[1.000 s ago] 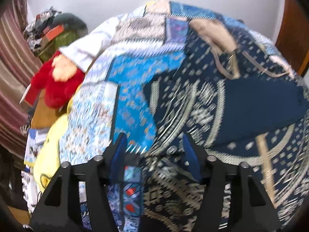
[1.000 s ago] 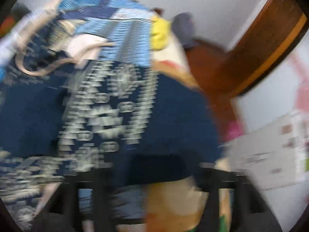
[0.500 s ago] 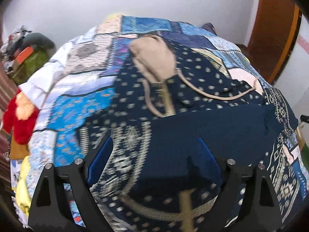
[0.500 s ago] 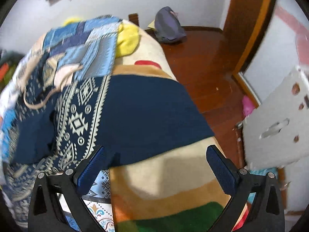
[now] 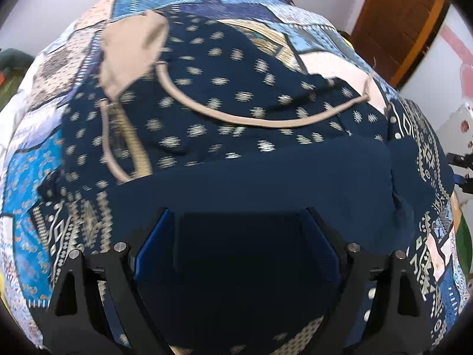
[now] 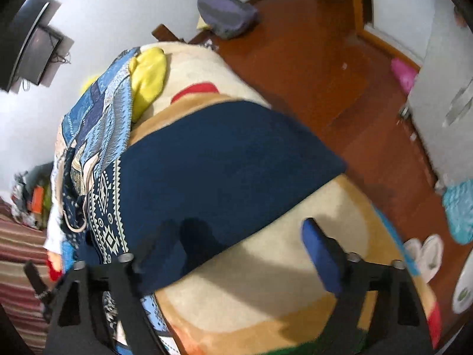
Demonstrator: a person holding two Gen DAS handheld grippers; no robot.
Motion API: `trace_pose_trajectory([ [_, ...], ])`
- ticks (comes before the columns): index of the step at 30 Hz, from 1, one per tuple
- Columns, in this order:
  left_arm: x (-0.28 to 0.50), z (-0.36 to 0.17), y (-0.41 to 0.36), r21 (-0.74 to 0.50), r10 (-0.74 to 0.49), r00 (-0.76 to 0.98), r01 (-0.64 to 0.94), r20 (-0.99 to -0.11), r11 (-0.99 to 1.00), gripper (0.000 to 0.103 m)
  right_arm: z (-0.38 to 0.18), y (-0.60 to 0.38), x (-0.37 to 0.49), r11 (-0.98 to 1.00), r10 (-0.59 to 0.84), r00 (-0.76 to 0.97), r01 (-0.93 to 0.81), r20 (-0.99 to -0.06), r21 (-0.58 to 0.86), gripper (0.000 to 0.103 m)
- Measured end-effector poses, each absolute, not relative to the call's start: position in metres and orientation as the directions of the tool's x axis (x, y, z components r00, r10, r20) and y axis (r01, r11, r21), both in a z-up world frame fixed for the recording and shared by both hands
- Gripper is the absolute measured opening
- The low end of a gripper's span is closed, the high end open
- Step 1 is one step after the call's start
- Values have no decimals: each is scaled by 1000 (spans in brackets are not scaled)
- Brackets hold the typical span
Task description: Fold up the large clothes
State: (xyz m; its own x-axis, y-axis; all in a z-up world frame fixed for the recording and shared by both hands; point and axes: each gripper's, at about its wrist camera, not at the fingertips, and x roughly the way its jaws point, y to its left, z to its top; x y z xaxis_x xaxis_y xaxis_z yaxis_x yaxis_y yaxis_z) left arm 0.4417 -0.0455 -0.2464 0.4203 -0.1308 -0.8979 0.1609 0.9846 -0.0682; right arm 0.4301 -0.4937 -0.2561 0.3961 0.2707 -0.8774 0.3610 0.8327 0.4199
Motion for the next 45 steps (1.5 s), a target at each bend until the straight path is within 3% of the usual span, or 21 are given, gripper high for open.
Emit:
trace_pose_trajectory([
  [3, 446, -246, -53, -72, -141, 433, 173, -890, 982, 89, -268, -499, 436, 799, 287, 420, 391, -861, 457, 77],
  [6, 452, -246, -55, -100, -162, 424, 166, -891, 981, 89, -271, -502, 444, 779, 274, 451, 413, -849, 471, 62],
  [8, 455, -246, -56, -109, -167, 420, 158, -892, 981, 89, -272, -503, 450, 777, 257, 464, 423, -848, 467, 33],
  [11, 455, -242, -57, -103, -162, 424, 158, -891, 982, 89, -261, -496, 459, 806, 227, 483, 395, -846, 442, 11],
  [18, 438, -210, -40, -104, -159, 483, 139, -861, 985, 89, -186, -457, 456, 891, 168, 590, 252, -790, 377, 7],
  [25, 405, -167, -5, -86, -144, 569, 127, -810, 988, 89, -84, -387, 441, 918, 253, 707, 40, -660, 395, 6],
  [30, 373, -144, 27, -61, -112, 623, 102, -774, 993, 89, -52, -306, 439, 914, 353, 695, -114, -627, 389, 6],
  [34, 346, -139, 52, -51, -95, 645, 88, -758, 995, 89, -68, -227, 445, 911, 404, 627, -208, -667, 356, 6],
  [39, 315, -146, 80, -5, -43, 650, 60, -759, 998, 89, -137, -147, 450, 897, 442, 462, -239, -769, 372, 6],
  [45, 290, -170, 108, 13, -6, 616, 26, -788, 1000, 89, -240, -97, 446, 942, 314, 262, -204, -913, 266, 7],
])
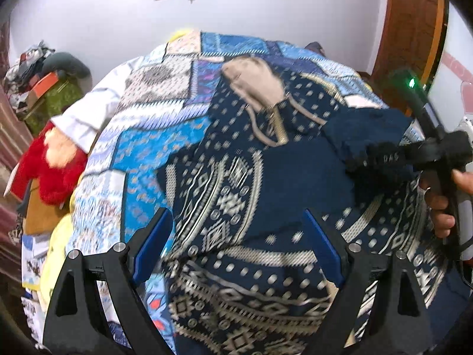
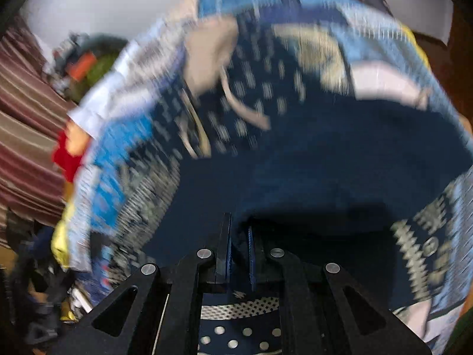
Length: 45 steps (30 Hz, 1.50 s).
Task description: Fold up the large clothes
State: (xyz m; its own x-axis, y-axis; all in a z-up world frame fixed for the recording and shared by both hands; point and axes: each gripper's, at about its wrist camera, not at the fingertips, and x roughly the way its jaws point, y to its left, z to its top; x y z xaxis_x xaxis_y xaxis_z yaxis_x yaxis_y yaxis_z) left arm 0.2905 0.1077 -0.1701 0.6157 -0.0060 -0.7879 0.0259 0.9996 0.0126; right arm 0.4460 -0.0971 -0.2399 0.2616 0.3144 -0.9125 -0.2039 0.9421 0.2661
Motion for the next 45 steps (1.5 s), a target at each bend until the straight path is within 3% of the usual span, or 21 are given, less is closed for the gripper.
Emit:
trace_pose_trajectory([
  [7, 291, -192, 118, -33, -17, 569, -19, -822, 999, 89, -258, -116, 442, 941, 325, 161, -152, -932, 302, 7],
  [16, 304, -176, 91, -89, -84, 577, 20, -813, 996, 89, -242, -144, 408, 911, 375, 60, -208, -925, 356, 7],
  [22, 328, -155, 39, -63, -128, 595, 130, -794, 990, 89, -198, -184, 391, 919, 353, 220, -263, -909, 294, 7],
  [28, 368, -151, -36, -52, -200, 557, 270, -806, 961, 89, -157, -247, 391, 962, 249, 407, -209, -879, 176, 7],
  [37, 436, -194, -149, -58, -254, 438, 413, -862, 909, 89, -166, -327, 395, 991, 126, 461, -98, -879, 90, 7],
  [39, 449, -207, -166, -49, -243, 422, 419, -873, 907, 82, -177, -338, 399, 990, 139, 439, -79, -888, 116, 7],
  [43, 463, -221, -181, -43, -235, 410, 426, -881, 904, 51, -194, -345, 400, 989, 150, 416, -58, -897, 138, 7],
  [45, 462, -215, -179, -47, -256, 438, 433, -862, 900, 30, -200, -346, 403, 987, 160, 405, -58, -900, 150, 7],
])
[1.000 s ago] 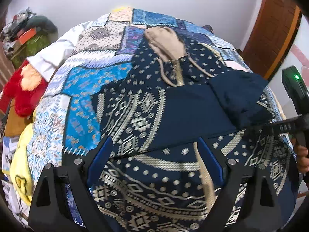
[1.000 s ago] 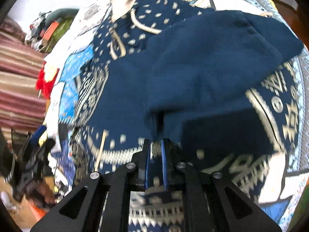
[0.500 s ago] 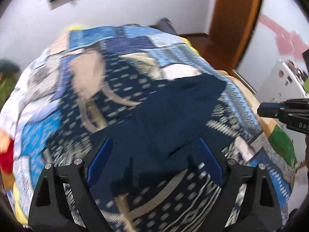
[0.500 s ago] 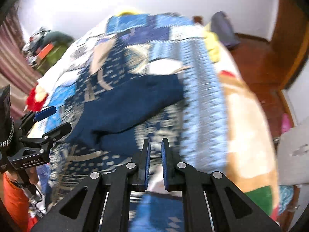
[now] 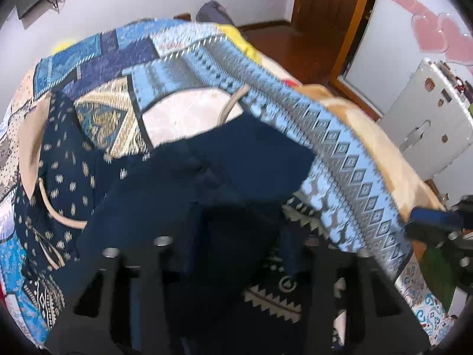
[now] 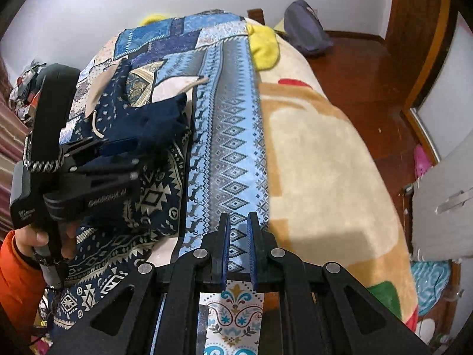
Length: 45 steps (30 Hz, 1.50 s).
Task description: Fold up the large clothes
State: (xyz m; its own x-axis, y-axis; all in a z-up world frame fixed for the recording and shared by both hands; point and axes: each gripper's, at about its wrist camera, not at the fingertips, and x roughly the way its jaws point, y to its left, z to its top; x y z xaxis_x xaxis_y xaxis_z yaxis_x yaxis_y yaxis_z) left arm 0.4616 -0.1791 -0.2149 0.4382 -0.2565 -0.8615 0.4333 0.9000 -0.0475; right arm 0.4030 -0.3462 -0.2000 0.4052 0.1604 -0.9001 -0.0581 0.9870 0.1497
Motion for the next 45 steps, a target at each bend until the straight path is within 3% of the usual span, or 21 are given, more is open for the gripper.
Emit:
trace_pose_trajectory([
  [1, 461, -211, -179, -30, -246, 457, 430, -855, 902, 13, -202, -345, 403, 987, 162, 402, -60, -901, 150, 7],
  [6, 453, -174, -146, 20, -212, 575, 370, -790, 929, 11, -203, -330, 410, 988, 145, 404, -98, -903, 115, 7],
  [12, 435, -114, -53, 53, -124, 722, 219, -681, 974, 11, -182, -300, 418, 983, 159, 448, -156, -880, 98, 7],
  [17, 429, -100, 20, 65, -39, 755, 107, -655, 992, 11, -165, -266, 429, 977, 151, 484, -205, -862, 56, 7],
  [23, 412, -122, 85, 11, -18, 737, 35, -676, 999, 11, -163, -222, 443, 968, 131, 493, -251, -860, 4, 7],
  [33, 384, -213, 154, -83, -29, 622, -59, -783, 995, 11, -222, -165, 452, 926, -7, 426, -339, -905, -166, 7],
  [40, 367, -283, 170, -142, -68, 509, -108, -858, 984, 13, -237, -156, 448, 884, -78, 468, -376, -880, -278, 7],
  [45, 355, -298, 179, -214, -111, 500, -154, -859, 965, 15, -238, -160, 443, 873, -94, 492, -378, -866, -310, 7],
])
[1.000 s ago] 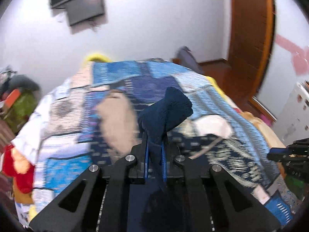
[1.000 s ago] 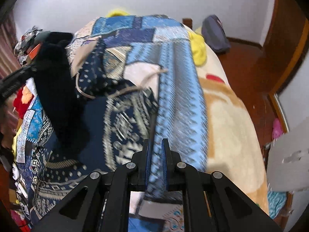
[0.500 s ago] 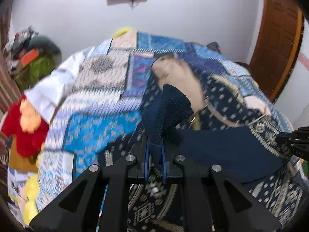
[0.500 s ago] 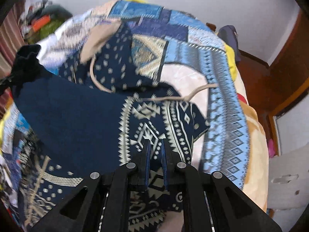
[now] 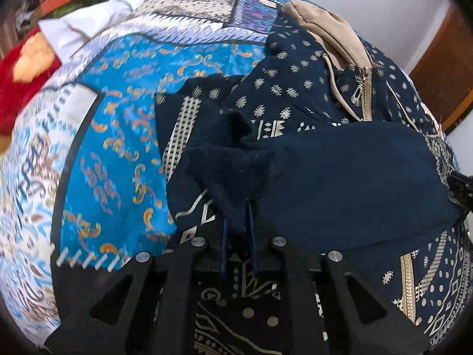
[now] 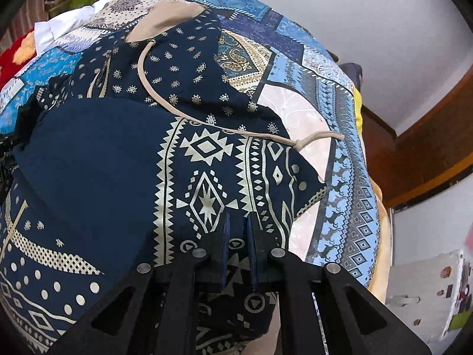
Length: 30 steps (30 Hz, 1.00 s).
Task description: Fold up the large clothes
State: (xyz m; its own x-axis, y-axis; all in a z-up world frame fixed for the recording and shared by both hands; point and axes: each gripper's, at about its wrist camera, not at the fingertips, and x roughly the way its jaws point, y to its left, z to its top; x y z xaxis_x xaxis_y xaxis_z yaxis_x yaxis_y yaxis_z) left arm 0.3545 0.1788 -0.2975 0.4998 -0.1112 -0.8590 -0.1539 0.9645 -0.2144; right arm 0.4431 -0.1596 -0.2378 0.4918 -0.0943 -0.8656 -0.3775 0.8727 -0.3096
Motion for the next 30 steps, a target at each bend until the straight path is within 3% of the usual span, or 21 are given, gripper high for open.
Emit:
trace_pose_trajectory([
  [10, 337, -296, 174, -175, -82, 477, -153, -875, 973, 18, -233, -189, 438, 909, -118, 490, -296, -864, -293, 11],
  [12, 336, -301, 172, -149, -62, 462, -154, -885, 977, 20, -234, -197, 439, 916, -118, 495, -280, -861, -286, 36],
  [13, 335, -303, 172, -145, -57, 456, -160, -888, 976, 20, -234, -199, 438, 913, -148, 510, -259, -847, -316, 71],
  [14, 334, -303, 172, -150, -60, 451, -167, -890, 975, 21, -233, -206, 438, 900, -215, 550, -210, -807, -382, 95],
  [20, 317, -292, 177, -84, 12, 438, -198, -899, 977, 42, -221, -240, 437, 958, -62, 506, -211, -861, -193, 94],
  [25, 301, -280, 192, 24, 108, 405, -208, -908, 978, 43, -201, -242, 430, 968, -9, 506, -211, -863, -133, 94],
  [30, 296, -247, 205, 26, 119, 456, -205, -882, 978, 61, -172, -233, 424, 969, 98, 512, -243, -854, -34, 95],
])
